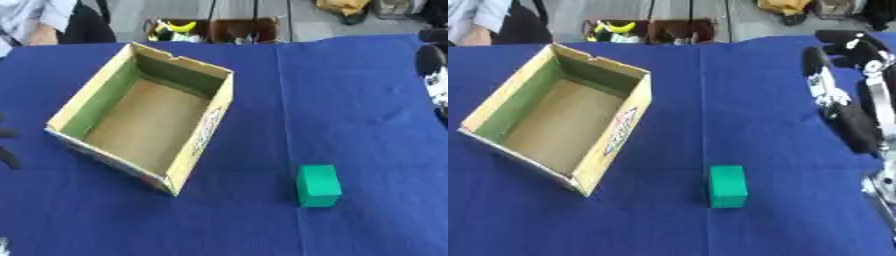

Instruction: Pick up objects on the table and place them in the box.

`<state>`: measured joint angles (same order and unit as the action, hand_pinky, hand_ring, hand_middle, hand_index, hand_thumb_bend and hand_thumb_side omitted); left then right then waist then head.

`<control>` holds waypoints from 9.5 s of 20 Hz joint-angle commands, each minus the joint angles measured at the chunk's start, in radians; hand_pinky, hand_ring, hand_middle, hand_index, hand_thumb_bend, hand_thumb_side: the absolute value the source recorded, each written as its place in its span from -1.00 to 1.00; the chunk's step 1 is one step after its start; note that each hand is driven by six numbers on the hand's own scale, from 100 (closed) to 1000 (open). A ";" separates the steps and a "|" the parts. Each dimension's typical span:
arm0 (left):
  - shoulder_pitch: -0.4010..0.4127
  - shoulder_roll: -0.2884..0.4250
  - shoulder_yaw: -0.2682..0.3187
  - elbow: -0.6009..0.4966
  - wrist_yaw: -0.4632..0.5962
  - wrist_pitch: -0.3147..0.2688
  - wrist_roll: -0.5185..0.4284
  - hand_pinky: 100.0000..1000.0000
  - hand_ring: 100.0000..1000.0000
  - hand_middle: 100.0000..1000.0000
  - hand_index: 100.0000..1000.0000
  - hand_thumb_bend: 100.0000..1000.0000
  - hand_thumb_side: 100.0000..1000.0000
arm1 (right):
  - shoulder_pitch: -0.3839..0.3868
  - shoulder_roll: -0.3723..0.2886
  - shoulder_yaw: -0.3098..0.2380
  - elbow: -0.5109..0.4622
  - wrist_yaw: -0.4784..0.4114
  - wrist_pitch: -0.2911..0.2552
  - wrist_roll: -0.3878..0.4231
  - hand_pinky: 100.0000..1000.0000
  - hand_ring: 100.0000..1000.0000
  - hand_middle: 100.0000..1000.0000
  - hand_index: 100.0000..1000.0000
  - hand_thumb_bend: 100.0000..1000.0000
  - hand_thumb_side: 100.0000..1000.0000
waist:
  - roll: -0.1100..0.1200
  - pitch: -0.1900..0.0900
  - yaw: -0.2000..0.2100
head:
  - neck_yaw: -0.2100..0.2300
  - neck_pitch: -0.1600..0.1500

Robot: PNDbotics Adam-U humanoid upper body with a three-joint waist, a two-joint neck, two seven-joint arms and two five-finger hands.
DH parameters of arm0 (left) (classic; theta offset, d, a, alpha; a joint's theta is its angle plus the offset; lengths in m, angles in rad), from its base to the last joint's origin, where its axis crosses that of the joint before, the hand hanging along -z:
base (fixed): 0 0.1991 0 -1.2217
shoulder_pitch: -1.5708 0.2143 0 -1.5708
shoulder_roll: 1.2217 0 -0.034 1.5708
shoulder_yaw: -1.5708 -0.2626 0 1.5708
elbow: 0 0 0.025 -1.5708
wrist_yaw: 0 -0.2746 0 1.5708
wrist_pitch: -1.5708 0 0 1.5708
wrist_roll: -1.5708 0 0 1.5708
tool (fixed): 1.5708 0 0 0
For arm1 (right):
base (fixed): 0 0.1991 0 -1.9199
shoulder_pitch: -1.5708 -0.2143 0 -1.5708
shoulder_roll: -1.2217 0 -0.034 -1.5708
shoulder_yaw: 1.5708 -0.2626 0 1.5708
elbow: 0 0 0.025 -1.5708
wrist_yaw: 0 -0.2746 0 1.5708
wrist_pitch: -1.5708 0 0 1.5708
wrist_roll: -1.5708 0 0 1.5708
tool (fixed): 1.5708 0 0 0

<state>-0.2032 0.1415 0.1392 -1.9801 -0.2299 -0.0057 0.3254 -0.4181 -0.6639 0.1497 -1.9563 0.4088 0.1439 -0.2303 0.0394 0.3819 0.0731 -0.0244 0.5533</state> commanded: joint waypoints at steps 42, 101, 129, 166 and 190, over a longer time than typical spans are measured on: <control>-0.002 0.017 -0.010 -0.020 0.001 0.002 -0.017 -0.67 0.02 0.13 0.61 -0.90 0.79 | -0.240 -0.293 0.077 -0.044 -0.107 0.002 1.105 0.54 0.58 0.52 0.80 -0.23 -0.01 | -0.001 -0.020 0.006 | -0.031 -0.012; -0.012 0.012 -0.018 -0.020 0.003 -0.003 -0.034 -0.67 0.03 0.13 0.61 -0.89 0.80 | -0.244 -0.191 0.297 0.027 0.275 0.105 1.137 0.31 0.41 0.31 0.62 -0.78 -0.27 | -0.004 -0.008 0.029 | -0.076 -0.047; -0.005 0.014 -0.016 -0.020 -0.003 0.001 -0.041 -0.67 0.04 0.14 0.61 -0.88 0.81 | -0.261 -0.216 0.195 -0.043 0.262 0.110 1.091 0.39 0.54 0.54 0.76 -0.51 0.12 | -0.002 -0.016 0.009 | -0.073 -0.036; -0.010 0.009 -0.017 -0.020 -0.008 0.001 -0.052 -0.67 0.05 0.14 0.61 -0.88 0.82 | -0.236 -0.185 0.295 -0.003 0.319 0.024 1.136 0.35 0.50 0.48 0.70 -0.03 -0.11 | 0.002 -0.001 0.018 | -0.088 -0.045; -0.010 0.007 -0.018 -0.020 -0.013 0.001 -0.055 -0.67 0.06 0.15 0.61 -0.88 0.82 | -0.236 -0.154 0.303 0.092 0.349 0.035 1.045 0.16 0.30 0.24 0.52 -0.30 -0.48 | 0.005 0.002 0.019 | -0.097 -0.051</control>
<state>-0.2044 0.1402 0.1205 -1.9801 -0.2394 -0.0044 0.2710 -0.6420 -0.8056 0.4623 -1.8614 0.7626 0.1792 0.8202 0.0467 0.4035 0.0917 -0.1181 0.5159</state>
